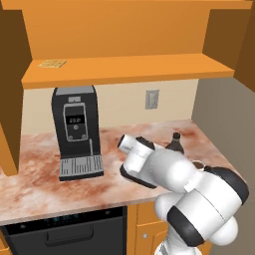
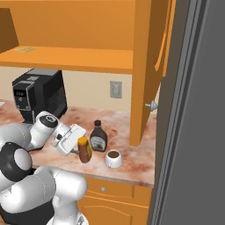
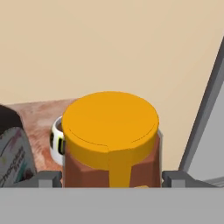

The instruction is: Pick the syrup bottle and honey bottle from the cabinet and place them next to the mug.

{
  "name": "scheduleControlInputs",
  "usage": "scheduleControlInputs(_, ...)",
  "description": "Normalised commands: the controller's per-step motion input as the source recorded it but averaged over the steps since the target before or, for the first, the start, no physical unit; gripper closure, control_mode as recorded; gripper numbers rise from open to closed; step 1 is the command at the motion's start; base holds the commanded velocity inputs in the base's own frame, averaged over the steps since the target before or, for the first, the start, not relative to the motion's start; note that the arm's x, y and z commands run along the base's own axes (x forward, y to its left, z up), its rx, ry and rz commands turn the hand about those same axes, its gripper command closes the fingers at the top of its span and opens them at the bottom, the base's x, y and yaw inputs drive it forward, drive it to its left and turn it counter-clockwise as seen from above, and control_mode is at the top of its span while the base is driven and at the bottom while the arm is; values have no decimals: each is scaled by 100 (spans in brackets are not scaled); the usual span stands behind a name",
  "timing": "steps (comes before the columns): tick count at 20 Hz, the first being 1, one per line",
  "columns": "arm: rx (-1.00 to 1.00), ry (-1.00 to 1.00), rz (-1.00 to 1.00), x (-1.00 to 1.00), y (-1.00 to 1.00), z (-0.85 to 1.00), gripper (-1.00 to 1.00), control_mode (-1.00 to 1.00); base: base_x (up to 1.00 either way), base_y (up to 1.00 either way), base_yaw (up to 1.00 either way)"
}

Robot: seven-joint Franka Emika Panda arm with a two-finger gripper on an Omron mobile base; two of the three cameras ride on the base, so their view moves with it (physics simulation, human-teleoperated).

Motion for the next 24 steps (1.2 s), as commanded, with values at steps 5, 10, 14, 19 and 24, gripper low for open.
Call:
scheduleControlInputs(5,0,0,0,10,0,-3,100,-100,0,0,0)
scheduleControlInputs(10,0,-1,1,20,0,-2,100,-100,0,0,0)
scheduleControlInputs(14,0,-1,2,14,0,-1,100,-100,0,0,0)
scheduleControlInputs(19,0,0,0,0,0,-13,100,-100,0,0,0)
scheduleControlInputs(24,0,0,0,0,0,-24,100,-100,0,0,0)
